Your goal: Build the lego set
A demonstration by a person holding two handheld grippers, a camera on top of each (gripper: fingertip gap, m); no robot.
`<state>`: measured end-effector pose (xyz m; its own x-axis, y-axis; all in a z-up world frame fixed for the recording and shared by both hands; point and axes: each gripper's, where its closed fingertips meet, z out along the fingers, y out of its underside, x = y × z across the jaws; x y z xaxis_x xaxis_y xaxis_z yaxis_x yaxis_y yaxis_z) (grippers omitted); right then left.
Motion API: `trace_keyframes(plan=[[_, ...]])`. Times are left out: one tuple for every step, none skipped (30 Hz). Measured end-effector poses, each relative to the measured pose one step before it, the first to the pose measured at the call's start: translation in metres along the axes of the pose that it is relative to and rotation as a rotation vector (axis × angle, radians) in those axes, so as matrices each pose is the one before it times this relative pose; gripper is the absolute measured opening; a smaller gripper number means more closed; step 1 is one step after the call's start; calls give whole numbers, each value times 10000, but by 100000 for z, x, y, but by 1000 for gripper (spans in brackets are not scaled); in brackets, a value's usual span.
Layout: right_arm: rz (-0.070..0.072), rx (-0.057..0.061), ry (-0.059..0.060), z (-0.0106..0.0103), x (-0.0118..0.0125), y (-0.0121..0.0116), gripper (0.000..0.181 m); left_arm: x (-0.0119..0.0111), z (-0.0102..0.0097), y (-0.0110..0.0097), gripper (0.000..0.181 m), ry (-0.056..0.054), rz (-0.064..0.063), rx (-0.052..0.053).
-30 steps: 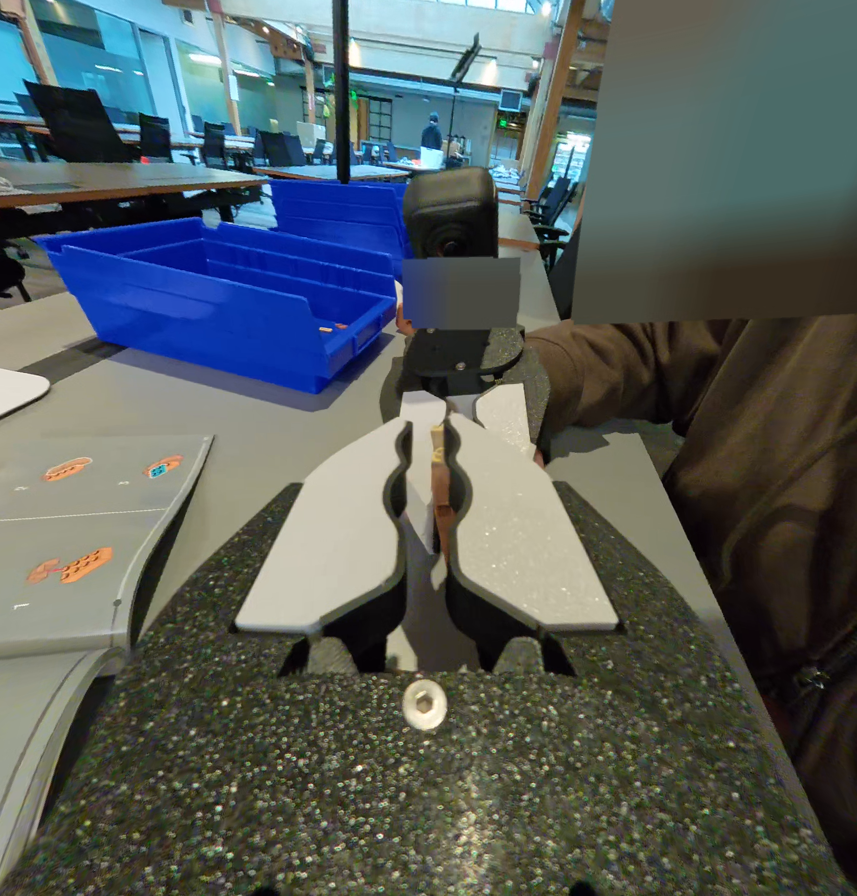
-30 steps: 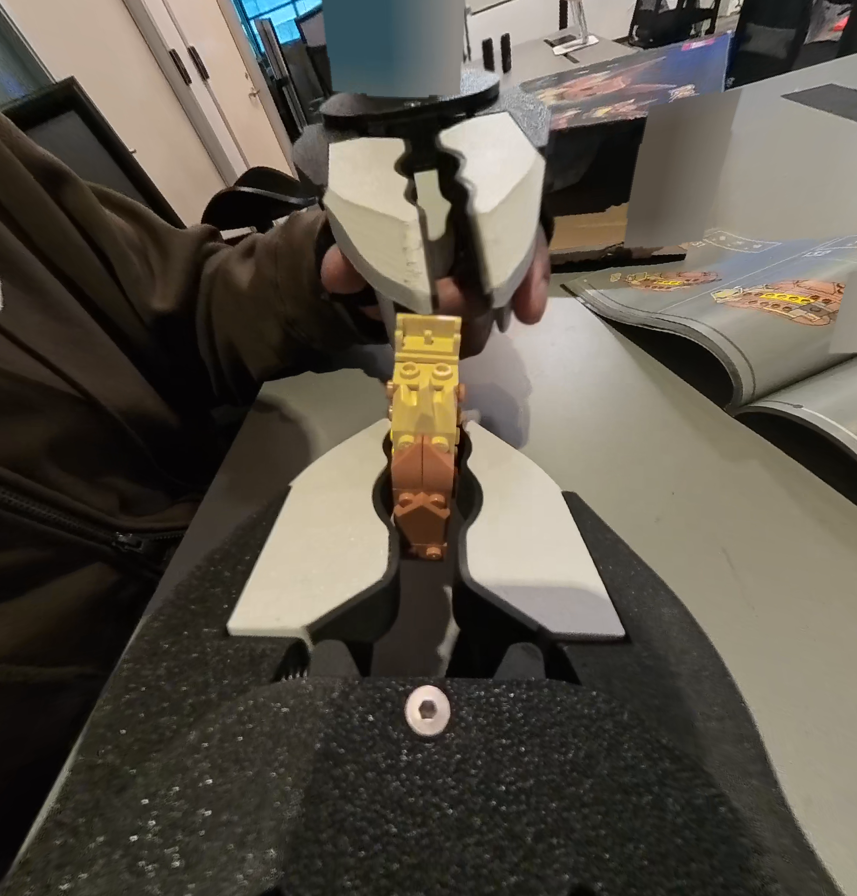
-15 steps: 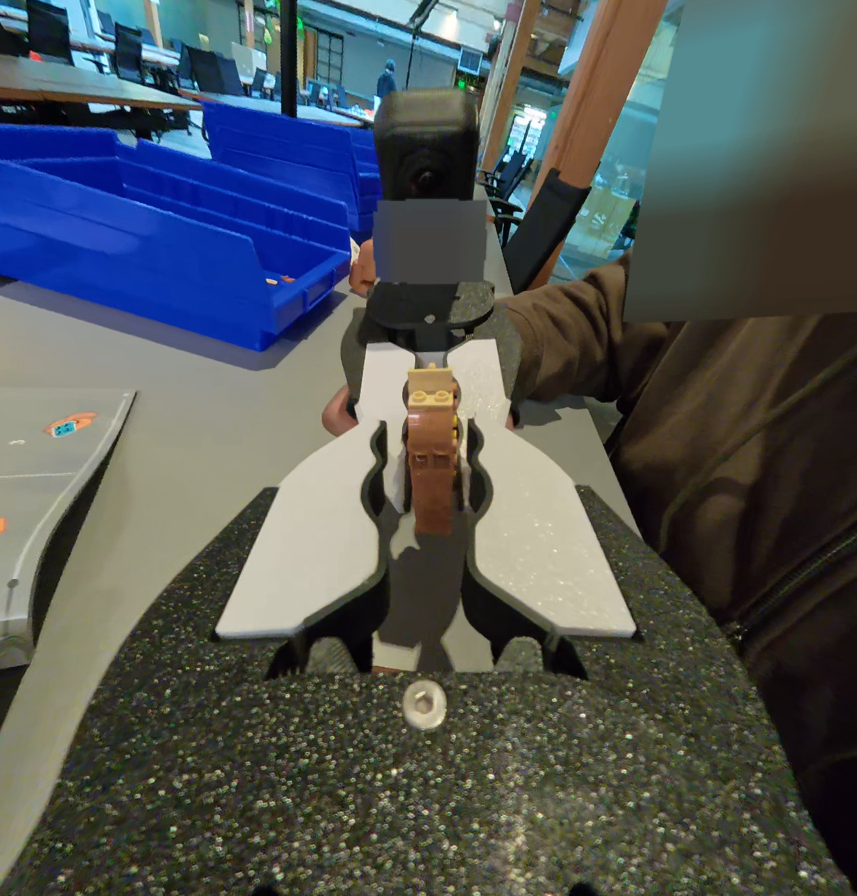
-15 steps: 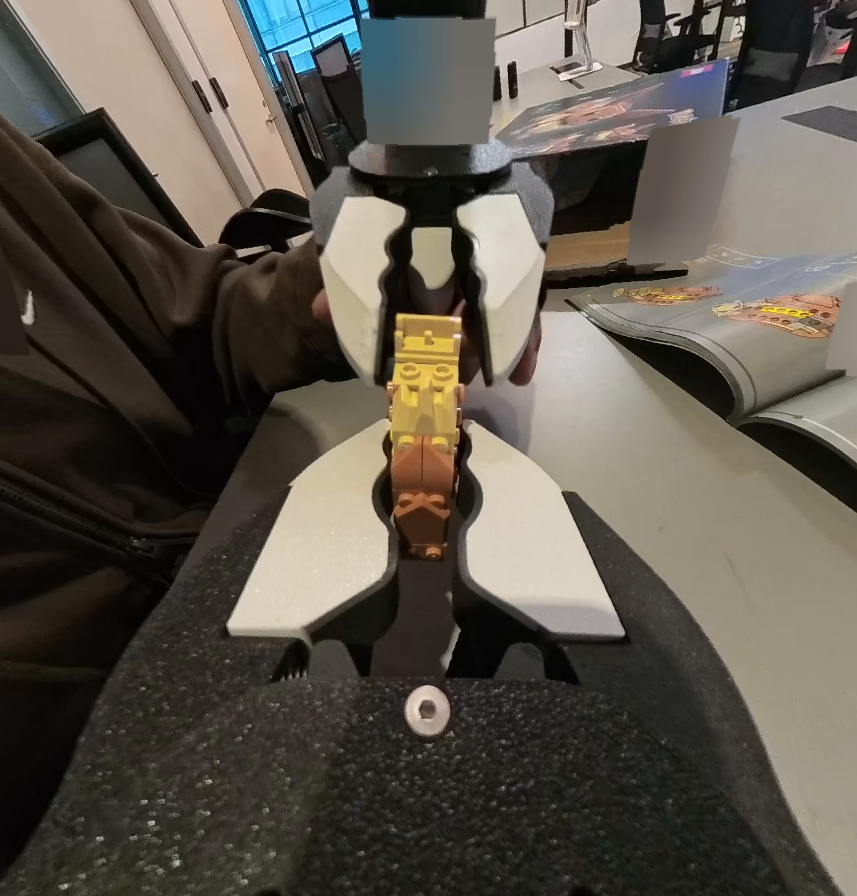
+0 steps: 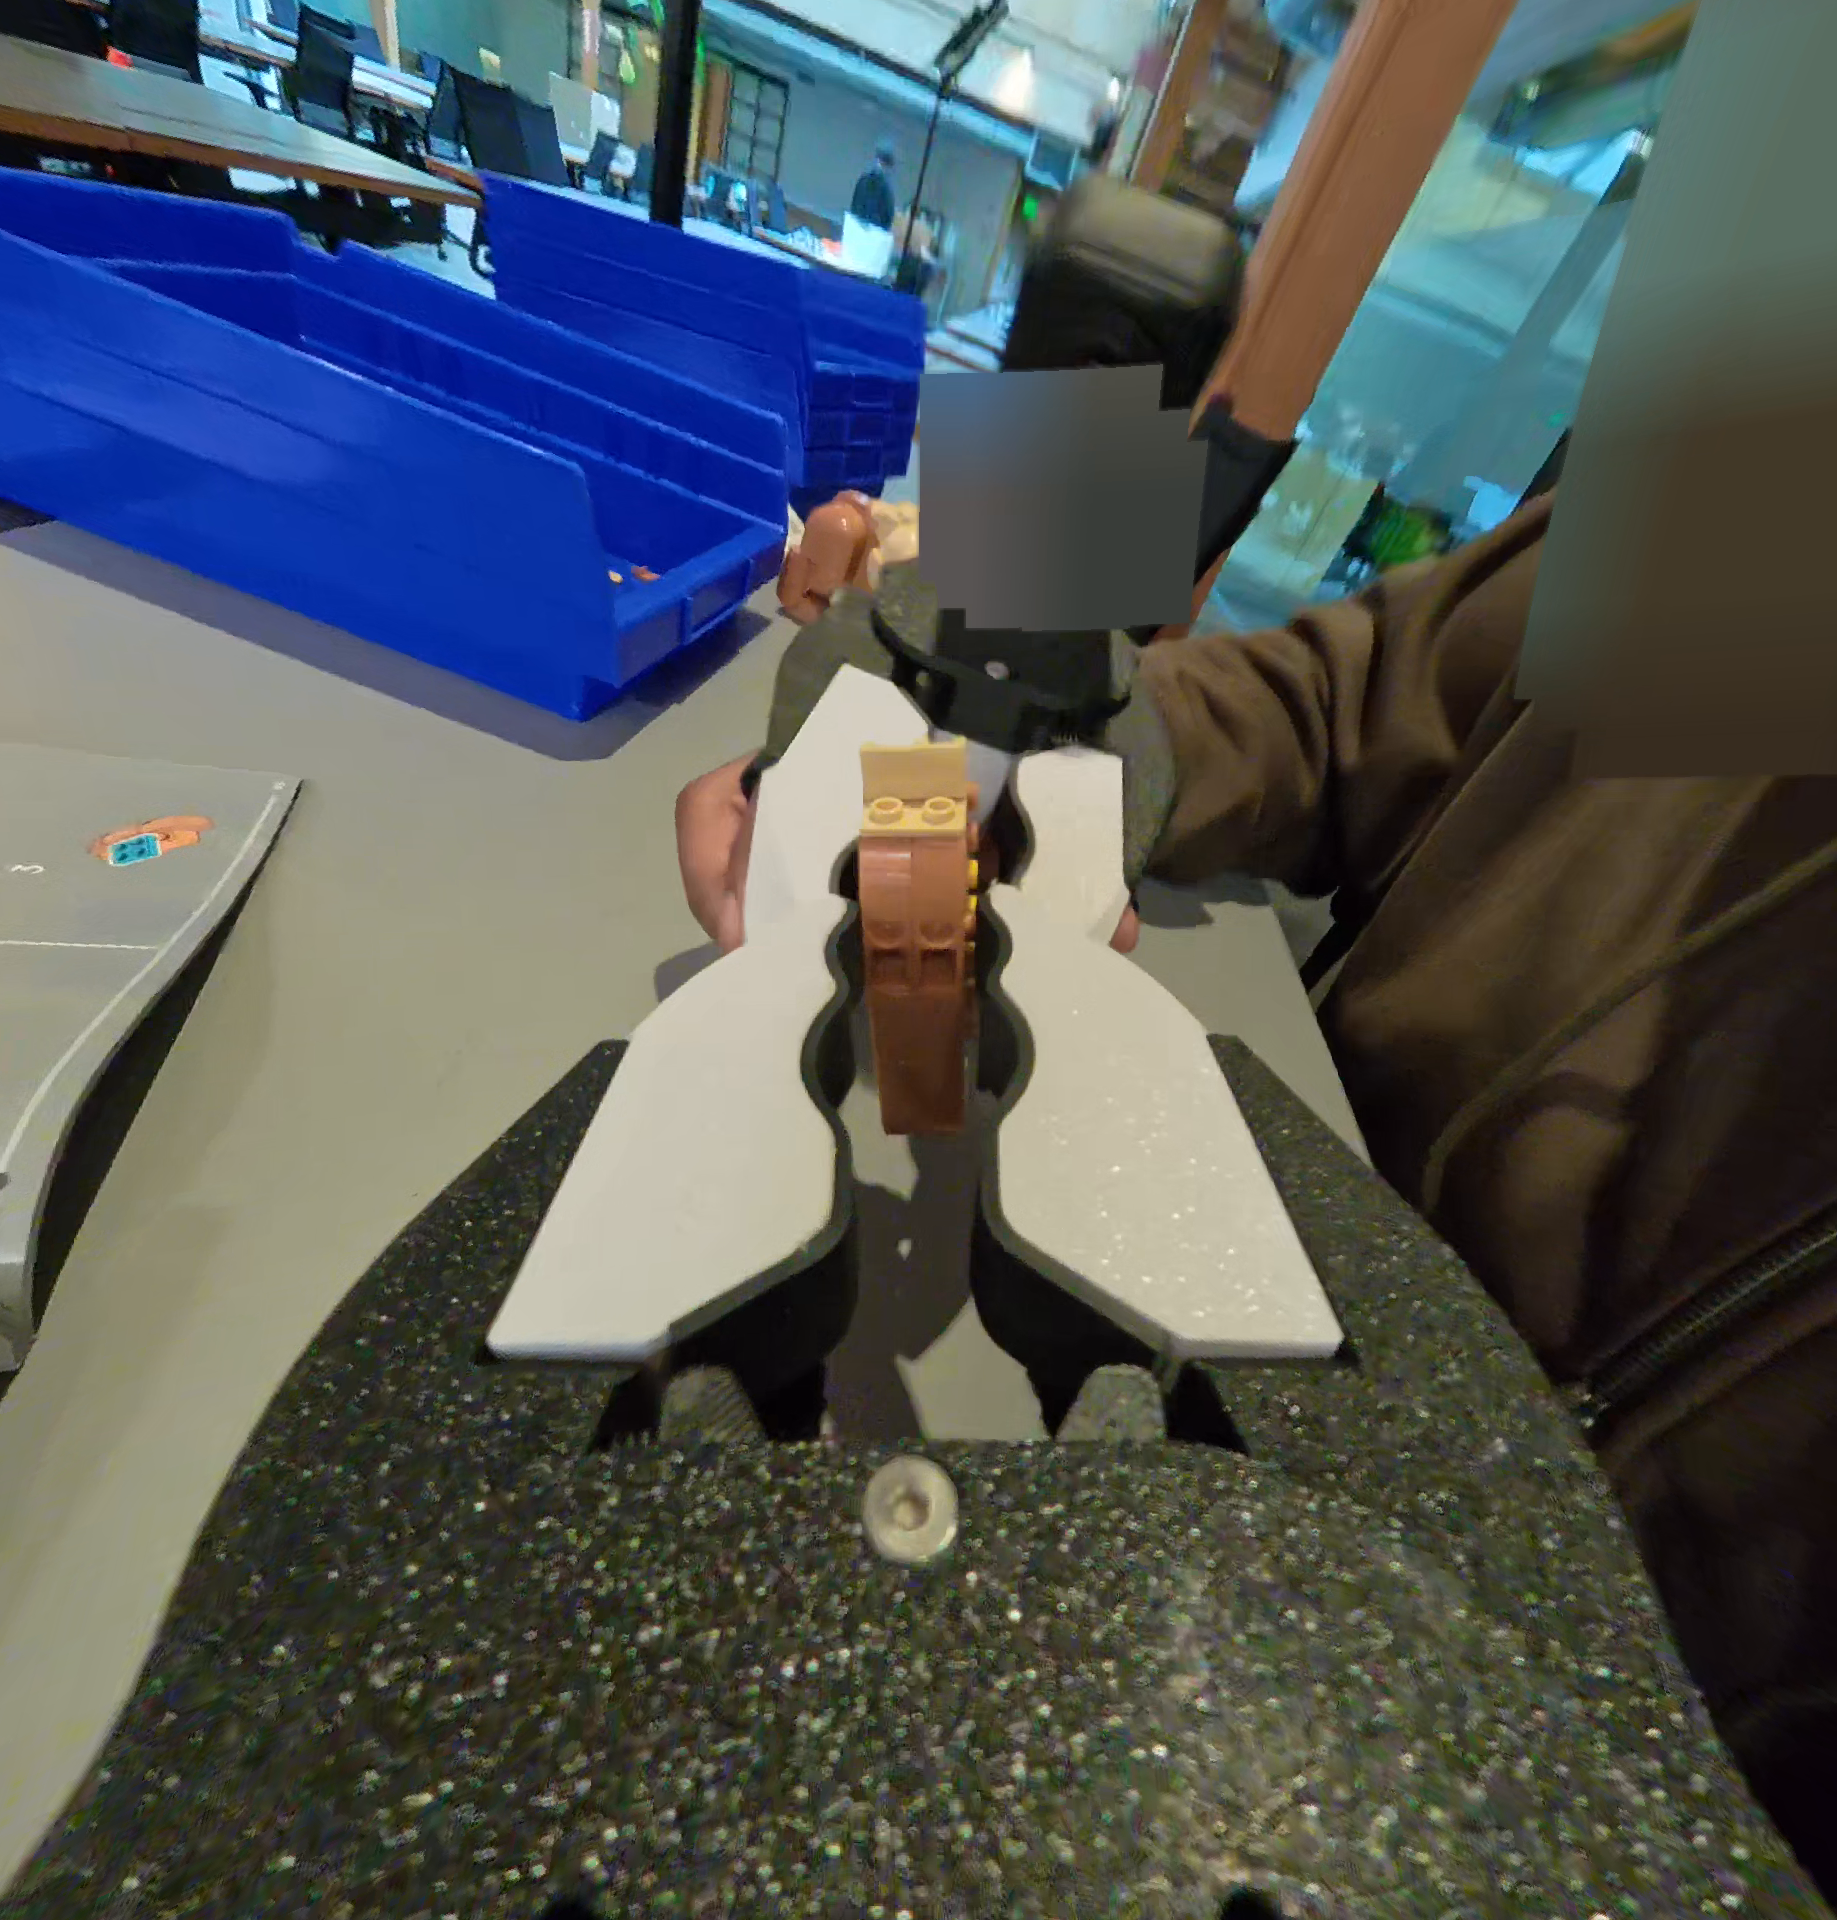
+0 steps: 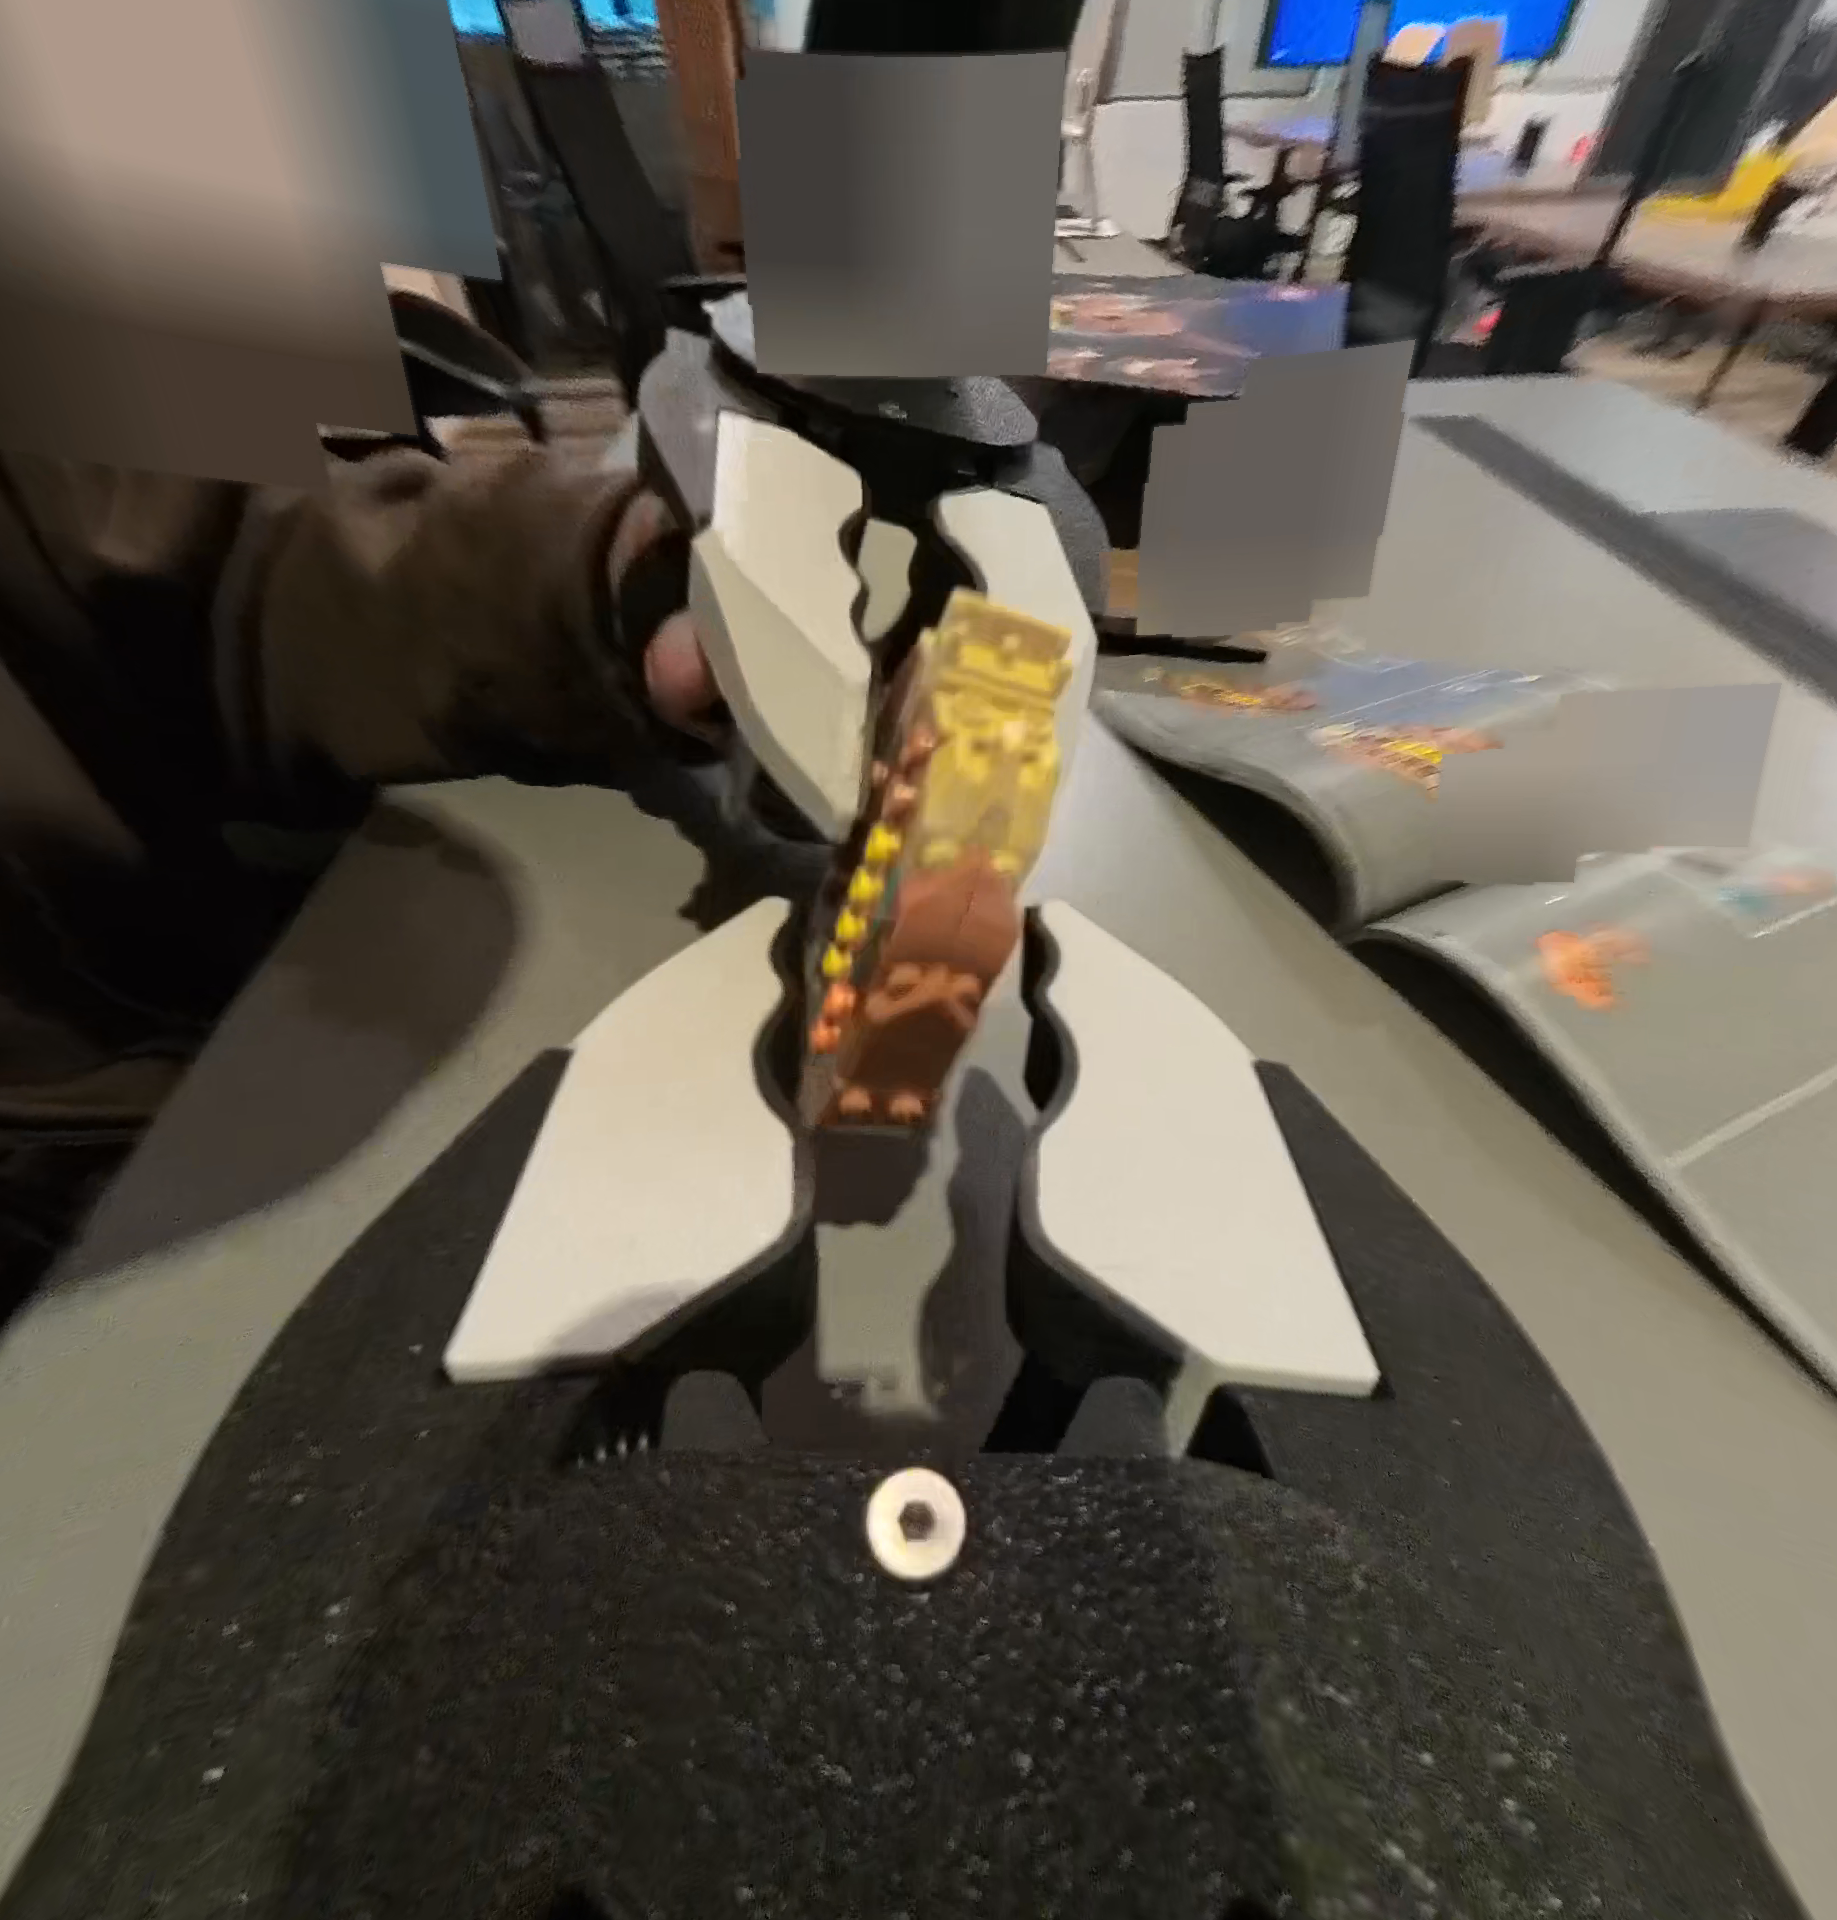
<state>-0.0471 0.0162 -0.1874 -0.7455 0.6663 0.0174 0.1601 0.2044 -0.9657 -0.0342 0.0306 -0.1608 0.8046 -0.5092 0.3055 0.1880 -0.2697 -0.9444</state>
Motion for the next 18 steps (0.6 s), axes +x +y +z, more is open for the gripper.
trace_keyframes(plan=[[-618, -34, 439, -186, 451, 30, 47, -227, -294, -292, 20, 13, -252, 219], [-715, 19, 479, -228, 480, -36, 53, -222, -287, -241, 20, 8, -252, 188], [-781, 93, 419, -258, 346, -144, 59, -205, -256, -194, 20, 15, -273, 158], [-781, 124, 319, -264, 203, -225, 61, -174, -230, -152, 20, 16, -281, 142], [-758, 118, 233, -237, 93, -253, 64, -234, -207, -149, 20, -15, -287, 127], [-747, 91, 165, -203, -10, -241, 67, -243, -206, -128, 20, -7, -303, 122], [-733, 21, 177, -163, 14, -148, 69, -157, -190, -154, 20, 75, -345, 132], [-657, -25, 182, -110, 38, -95, 72, -19, -158, -108, 20, 177, -380, 103], [-502, -16, 136, -68, 13, -98, 76, -45, -130, -75, 20, 148, -351, 84], [-332, 26, 66, -20, -39, -163, 80, -104, -83, -59, 20, 57, -256, 89], [-203, 35, 32, 16, -52, -165, 85, -25, -12, 81, 20, 108, -233, -9], [-122, 19, 7, 41, -69, -130, 89, 76, 44, 117, 20, 147, -203, -27], [-96, 8, -44, 50, -123, -78, 91, 96, 94, 139, 20, 132, -153, -39], [-119, -9, -60, 15, -146, -29, 93, 172, 114, 219, 20, 161, -95, -107], [-162, -35, -26, -6, -97, 20, 94, 172, 97, 182, 20, 128, -33, -94], [-177, -37, -14, -35, -69, 25, 94, 140, 76, 135, 20, 85, 11, -84], [-147, -17, -33, -53, -69, -20, 95, 179, 61, 169, 20, 102, 27, -113], [-99, 1, -72, -51, -120, -65, 95, 170, 67, 161, 20, 109, 2, -109]])
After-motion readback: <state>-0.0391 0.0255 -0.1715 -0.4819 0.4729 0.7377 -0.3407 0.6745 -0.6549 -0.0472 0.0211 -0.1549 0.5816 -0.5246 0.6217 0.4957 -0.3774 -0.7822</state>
